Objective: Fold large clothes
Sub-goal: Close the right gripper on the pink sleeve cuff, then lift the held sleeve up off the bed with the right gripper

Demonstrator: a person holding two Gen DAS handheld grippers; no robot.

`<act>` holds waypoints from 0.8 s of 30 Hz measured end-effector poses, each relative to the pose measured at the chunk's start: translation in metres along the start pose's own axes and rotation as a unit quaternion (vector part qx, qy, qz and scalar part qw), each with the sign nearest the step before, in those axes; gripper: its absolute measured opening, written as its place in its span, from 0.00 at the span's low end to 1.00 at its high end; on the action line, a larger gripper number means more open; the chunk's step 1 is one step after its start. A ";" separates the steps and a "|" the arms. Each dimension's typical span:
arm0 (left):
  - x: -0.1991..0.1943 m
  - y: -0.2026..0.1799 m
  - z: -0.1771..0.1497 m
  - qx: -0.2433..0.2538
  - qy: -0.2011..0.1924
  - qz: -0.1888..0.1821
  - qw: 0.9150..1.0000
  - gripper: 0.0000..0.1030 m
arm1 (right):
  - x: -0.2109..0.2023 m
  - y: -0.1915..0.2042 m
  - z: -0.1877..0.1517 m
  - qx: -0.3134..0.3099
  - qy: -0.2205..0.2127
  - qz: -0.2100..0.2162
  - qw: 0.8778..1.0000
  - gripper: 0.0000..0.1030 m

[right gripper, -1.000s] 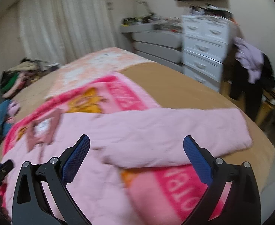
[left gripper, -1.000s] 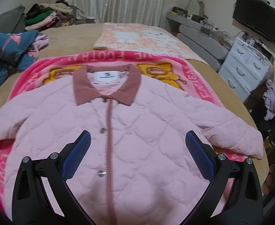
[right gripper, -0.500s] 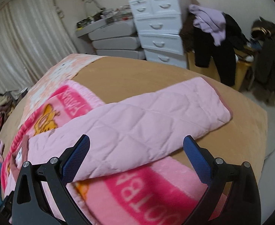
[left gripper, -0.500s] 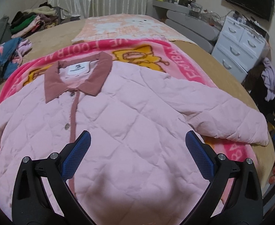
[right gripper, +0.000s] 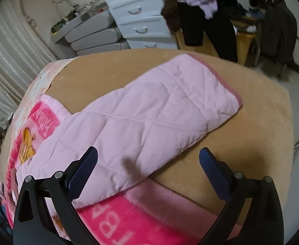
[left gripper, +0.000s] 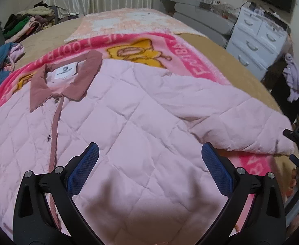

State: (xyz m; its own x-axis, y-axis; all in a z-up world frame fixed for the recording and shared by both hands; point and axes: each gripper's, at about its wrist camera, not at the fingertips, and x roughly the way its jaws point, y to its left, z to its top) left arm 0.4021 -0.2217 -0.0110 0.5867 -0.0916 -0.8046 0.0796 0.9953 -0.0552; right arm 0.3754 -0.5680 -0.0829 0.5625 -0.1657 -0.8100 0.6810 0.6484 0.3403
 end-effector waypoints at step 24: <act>-0.005 0.056 -0.001 0.007 0.000 0.032 0.999 0.92 | 0.018 -0.028 0.030 0.070 -0.076 0.174 0.979 0.20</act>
State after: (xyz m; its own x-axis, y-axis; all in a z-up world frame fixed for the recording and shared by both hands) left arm 0.4030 -0.1656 -0.0107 0.5905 -0.0273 -0.8066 0.0533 0.9986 0.0053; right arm 0.3801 -0.6117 -0.0924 0.8282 -0.0682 -0.5563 0.4867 0.5796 0.6536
